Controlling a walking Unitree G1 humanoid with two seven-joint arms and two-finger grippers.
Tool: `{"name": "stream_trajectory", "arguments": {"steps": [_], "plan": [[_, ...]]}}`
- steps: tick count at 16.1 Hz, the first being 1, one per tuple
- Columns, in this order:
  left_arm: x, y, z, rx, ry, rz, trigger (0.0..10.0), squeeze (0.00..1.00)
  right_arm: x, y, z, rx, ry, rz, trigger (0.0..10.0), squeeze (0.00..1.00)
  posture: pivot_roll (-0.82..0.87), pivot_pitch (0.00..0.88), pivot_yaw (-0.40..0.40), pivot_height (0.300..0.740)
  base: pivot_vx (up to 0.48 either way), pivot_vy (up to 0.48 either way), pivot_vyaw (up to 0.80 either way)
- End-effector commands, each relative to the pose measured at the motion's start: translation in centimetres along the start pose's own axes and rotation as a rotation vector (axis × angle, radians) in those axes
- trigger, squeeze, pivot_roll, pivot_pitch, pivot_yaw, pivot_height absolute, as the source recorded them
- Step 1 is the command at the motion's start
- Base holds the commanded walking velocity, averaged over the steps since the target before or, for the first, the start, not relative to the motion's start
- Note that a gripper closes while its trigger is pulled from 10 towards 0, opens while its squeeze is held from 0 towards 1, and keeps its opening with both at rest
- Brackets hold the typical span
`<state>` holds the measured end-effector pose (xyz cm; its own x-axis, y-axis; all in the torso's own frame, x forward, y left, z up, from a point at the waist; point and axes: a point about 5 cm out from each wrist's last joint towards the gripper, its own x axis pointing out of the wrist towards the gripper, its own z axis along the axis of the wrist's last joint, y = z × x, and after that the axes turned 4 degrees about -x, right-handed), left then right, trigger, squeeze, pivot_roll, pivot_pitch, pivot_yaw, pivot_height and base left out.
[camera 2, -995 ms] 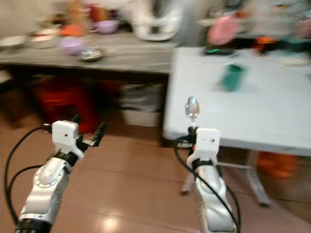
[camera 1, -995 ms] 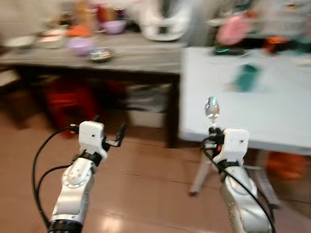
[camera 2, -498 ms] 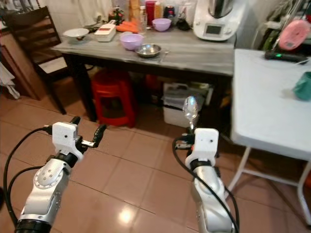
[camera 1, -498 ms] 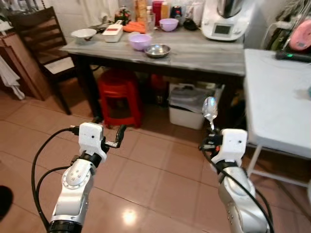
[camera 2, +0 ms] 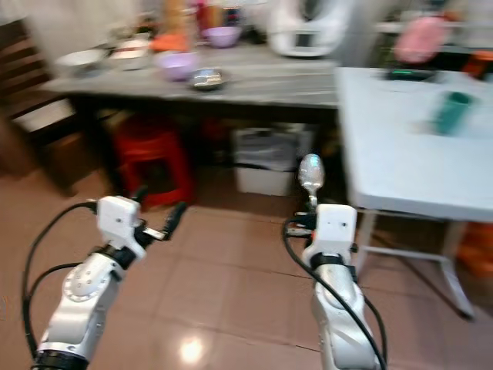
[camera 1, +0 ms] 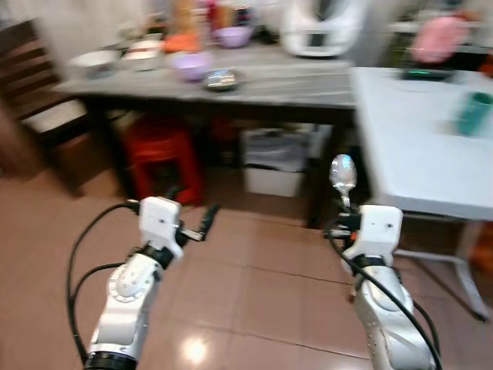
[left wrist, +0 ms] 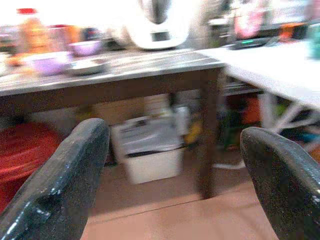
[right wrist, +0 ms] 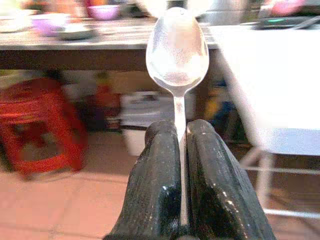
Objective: Setting the table
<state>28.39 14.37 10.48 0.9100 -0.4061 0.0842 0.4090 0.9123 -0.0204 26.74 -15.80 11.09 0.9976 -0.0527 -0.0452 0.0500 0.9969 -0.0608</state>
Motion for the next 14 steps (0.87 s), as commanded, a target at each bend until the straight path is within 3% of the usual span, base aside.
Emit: {"name": "stream_trajectory", "arguments": {"steps": [1, 14], "plan": [[0.04, 0.29, 0.66, 0.012, -0.022, -0.004, 10.0, 0.0, 0.12, 0.15, 0.59, 0.011, -0.028, 0.008, 10.0, 0.0, 0.0, 0.0, 0.038, 0.74, 0.39, 0.0, 0.0], [0.12, -0.01, 0.71, 0.004, -0.028, -0.021, 10.0, 0.0, 0.2, 0.43, 0.75, 0.018, -0.04, 0.026, 10.0, 0.0, 0.01, 0.0, 0.035, 0.74, 0.473, 0.0, 0.0]]}}
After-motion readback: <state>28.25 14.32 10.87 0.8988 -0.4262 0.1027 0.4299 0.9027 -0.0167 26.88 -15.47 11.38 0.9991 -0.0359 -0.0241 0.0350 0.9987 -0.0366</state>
